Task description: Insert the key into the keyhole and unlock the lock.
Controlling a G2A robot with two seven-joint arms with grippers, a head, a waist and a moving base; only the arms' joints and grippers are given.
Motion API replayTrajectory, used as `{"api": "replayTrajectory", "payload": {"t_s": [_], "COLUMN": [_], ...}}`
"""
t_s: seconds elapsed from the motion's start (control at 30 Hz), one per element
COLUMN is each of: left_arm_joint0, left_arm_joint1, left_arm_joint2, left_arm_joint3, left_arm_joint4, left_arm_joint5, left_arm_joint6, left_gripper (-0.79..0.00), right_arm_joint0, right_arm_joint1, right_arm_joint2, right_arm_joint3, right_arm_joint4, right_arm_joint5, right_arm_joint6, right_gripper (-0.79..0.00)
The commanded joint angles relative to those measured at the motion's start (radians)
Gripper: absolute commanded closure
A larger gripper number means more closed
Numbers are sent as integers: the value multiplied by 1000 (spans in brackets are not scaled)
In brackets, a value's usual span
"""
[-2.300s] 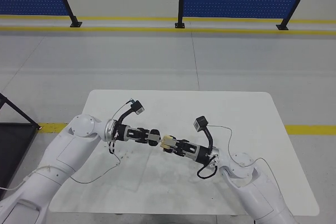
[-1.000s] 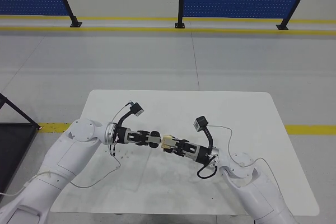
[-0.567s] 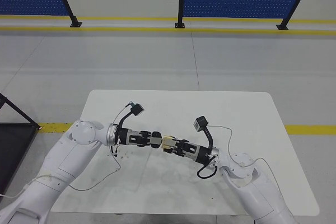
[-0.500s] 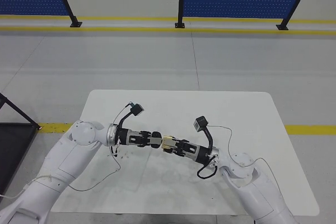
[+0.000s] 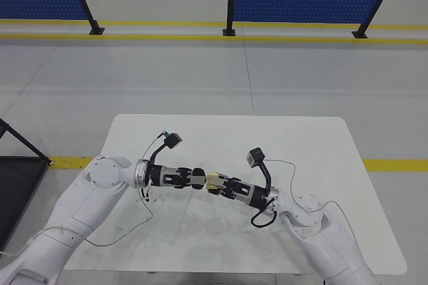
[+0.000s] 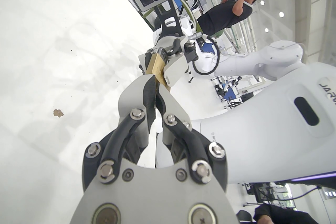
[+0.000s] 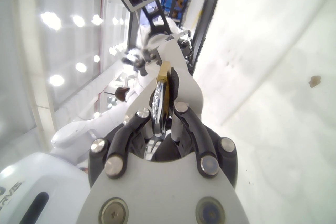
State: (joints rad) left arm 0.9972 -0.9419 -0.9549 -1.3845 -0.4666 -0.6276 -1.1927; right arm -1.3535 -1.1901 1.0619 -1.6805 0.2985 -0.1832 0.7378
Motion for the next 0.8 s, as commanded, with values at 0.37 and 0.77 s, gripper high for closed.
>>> {"api": "replayTrajectory", "payload": {"t_s": [0.37,0.77], "left_arm_joint0": [8,15], "left_arm_joint1": [11,21], "left_arm_joint2": [-1,-1], "left_arm_joint3": [1,-10], "left_arm_joint4": [-14,56], "left_arm_joint5": [-17,-65], "left_arm_joint6": [18,65], "left_gripper": [0,0], "right_arm_joint0": [0,0], "right_arm_joint1": [0,0], "right_arm_joint2": [0,0], "right_arm_joint3": [0,0], "right_arm_joint4": [0,0], "right_arm_joint5": [0,0], "right_arm_joint6": [0,0], "right_gripper": [0,0]}}
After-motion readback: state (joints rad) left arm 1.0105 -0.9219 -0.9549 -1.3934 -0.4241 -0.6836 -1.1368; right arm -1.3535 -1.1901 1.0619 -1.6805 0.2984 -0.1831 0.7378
